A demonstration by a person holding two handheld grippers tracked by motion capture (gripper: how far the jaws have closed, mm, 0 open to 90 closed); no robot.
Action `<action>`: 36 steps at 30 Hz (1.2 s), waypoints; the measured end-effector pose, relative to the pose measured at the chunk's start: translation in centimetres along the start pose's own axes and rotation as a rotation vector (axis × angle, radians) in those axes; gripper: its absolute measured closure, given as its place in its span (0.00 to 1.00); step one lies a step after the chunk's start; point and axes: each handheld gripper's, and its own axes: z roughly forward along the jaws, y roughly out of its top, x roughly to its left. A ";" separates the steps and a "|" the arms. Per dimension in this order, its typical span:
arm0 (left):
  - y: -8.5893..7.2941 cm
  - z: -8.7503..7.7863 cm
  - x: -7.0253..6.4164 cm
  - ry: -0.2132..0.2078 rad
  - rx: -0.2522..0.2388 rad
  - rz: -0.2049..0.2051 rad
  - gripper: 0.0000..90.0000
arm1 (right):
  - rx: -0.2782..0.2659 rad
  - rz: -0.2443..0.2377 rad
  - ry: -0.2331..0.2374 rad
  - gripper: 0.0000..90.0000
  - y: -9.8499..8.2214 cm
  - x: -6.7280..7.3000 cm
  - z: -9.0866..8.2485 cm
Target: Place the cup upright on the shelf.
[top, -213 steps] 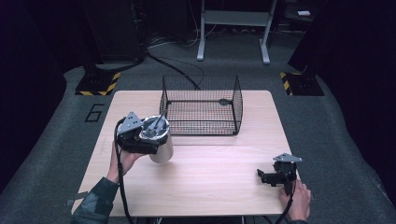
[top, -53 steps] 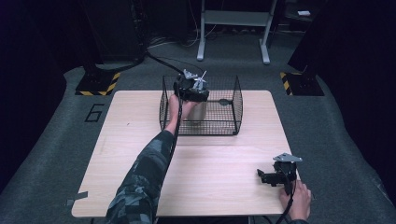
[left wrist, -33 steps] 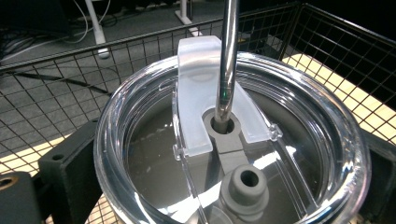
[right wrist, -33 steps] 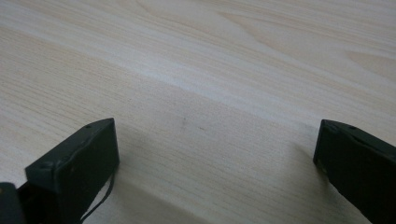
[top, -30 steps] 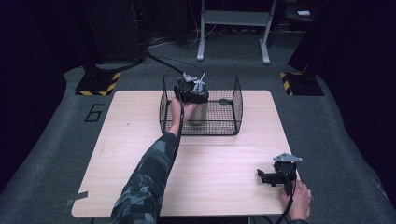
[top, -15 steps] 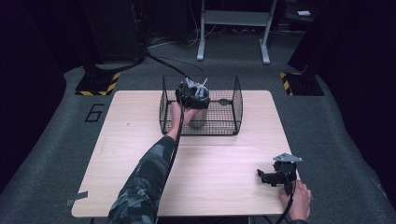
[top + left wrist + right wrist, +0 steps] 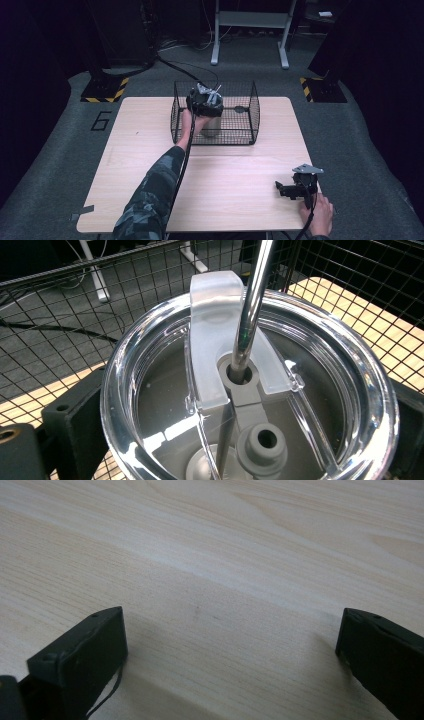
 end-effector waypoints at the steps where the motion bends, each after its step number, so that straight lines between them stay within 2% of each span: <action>1: 0.0 0.0 0.0 0.000 0.002 0.002 0.04 | 0.000 0.001 -0.001 0.00 0.0 0.0 0.0; 7: 0.1 -0.2 0.2 -0.005 0.002 -0.008 0.04 | 0.000 -0.002 0.000 0.00 0.0 0.0 0.0; 12: 0.2 -0.4 0.1 -0.002 0.023 0.006 0.04 | 0.000 -0.002 0.000 0.00 0.0 0.0 0.0; 15: 0.5 -0.8 0.0 0.015 0.017 0.017 0.01 | 0.000 0.001 -0.001 0.00 0.0 0.0 0.0; 17: 0.6 -1.2 0.1 0.007 0.009 0.007 0.00 | 0.000 -0.002 0.000 0.00 0.0 0.0 0.0; 20: 0.9 -1.9 0.2 -0.013 0.027 0.015 0.00 | 0.000 -0.001 -0.001 0.00 0.0 0.0 0.0; 25: 1.3 -3.6 0.5 -0.043 0.021 0.031 0.00 | -0.001 -0.003 0.000 0.00 0.0 0.0 0.0; 29: 1.5 -5.4 0.5 -0.045 0.014 0.059 0.00 | 0.000 -0.002 0.000 0.00 0.0 0.0 0.0; 33: 1.4 -7.2 0.3 -0.059 0.027 0.079 0.00 | 0.000 -0.002 0.000 0.00 0.0 0.0 0.0; 36: 1.2 -8.5 0.2 -0.048 0.052 0.116 0.00 | -0.001 -0.002 0.000 0.00 0.0 0.0 0.0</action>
